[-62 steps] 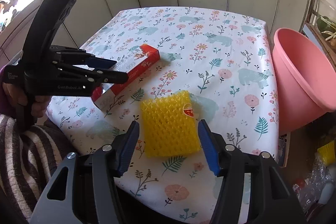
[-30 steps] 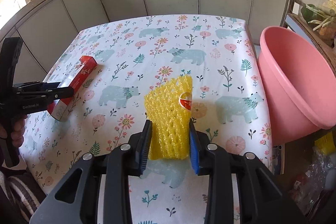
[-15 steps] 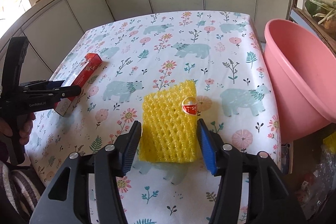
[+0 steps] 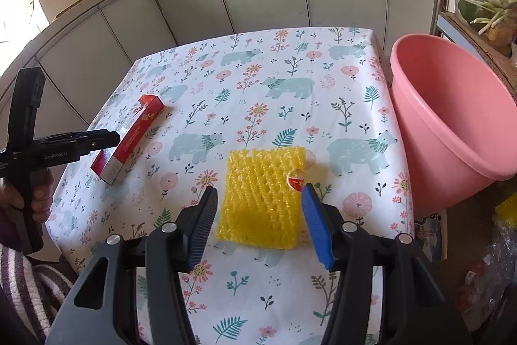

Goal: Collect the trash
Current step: 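Grasp the red-and-white ointment box with the left tool while the right tool grasps the yellow mesh net, then lift the ointment box and yellow net and carry both over the pink bucket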

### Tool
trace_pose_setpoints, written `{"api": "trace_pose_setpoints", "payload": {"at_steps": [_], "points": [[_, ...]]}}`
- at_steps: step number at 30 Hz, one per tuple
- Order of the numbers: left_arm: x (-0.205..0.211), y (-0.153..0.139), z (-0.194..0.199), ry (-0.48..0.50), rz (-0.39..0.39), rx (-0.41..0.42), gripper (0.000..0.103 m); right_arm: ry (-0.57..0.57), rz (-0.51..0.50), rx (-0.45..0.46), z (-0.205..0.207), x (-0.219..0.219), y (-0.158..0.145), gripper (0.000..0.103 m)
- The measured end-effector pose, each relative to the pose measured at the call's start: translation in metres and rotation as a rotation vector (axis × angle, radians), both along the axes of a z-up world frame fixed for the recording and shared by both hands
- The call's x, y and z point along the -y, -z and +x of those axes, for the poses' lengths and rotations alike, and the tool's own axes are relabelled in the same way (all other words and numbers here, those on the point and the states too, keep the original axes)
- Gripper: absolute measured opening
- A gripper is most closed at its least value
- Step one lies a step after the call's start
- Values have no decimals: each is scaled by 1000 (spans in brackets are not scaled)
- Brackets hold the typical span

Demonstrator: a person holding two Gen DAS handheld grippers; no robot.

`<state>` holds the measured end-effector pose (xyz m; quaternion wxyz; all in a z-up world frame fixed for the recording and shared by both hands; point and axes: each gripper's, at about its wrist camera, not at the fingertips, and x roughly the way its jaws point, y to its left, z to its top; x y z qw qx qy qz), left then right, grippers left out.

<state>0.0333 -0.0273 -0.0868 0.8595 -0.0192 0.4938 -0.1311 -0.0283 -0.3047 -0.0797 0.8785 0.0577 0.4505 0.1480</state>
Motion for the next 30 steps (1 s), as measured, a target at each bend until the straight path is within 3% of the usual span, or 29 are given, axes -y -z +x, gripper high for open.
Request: {"api": "trace_pose_setpoints", "payload": {"at_steps": [7,12,15,23,30], "points": [[5,5,-3,11,27,-4,51,2,-19,-12,-7,-1,0,54],[12,6,-5,21,74,10,51,22,-39,-46,-3,0,9,38],[14,7,-7,27,101,20,46,35,-25,-52,-3,4,11,18],[15,9,-13,53,116,44,39,20,-3,-44,-6,4,9,4],[9,-6,-16,42,92,105,38,3,-3,1,-11,-1,0,4]]}}
